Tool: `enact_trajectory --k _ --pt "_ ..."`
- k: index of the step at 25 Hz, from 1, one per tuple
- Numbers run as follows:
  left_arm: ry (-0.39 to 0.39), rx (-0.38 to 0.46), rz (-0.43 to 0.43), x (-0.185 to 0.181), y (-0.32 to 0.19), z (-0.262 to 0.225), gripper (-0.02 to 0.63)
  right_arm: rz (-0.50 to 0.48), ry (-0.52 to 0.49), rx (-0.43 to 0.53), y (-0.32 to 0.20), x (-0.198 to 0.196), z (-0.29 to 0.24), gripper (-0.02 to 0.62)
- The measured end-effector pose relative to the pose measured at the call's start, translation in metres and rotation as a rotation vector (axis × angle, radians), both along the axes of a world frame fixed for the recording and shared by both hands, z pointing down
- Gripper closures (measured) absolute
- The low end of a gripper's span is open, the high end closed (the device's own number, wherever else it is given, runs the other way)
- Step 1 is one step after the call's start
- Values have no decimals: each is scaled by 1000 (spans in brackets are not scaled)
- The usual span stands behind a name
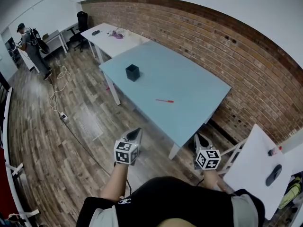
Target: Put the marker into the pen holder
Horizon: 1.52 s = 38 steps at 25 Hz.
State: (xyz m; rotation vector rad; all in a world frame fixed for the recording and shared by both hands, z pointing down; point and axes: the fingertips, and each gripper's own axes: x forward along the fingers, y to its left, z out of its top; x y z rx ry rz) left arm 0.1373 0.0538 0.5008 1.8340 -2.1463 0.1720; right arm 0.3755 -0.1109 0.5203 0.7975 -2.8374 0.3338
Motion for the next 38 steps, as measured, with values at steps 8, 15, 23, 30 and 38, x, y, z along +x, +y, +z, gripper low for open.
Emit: enact_trajectory --k 8,15,23,30,38 --pt "24 4 1 -11 22 6 601 0 28 -5 21 -10 6 588" --pt "70 3 30 -12 42 29 601 41 56 0 44 0 15 588" --pt "73 21 9 -32 36 32 601 59 66 4 30 -10 21 588" --pt "50 -21 21 -78 -7 44 601 41 62 24 -24 -65 29 588" --pt "-55 -46 15 -171 -98 20 601 -55 195 110 -111 -139 44 588"
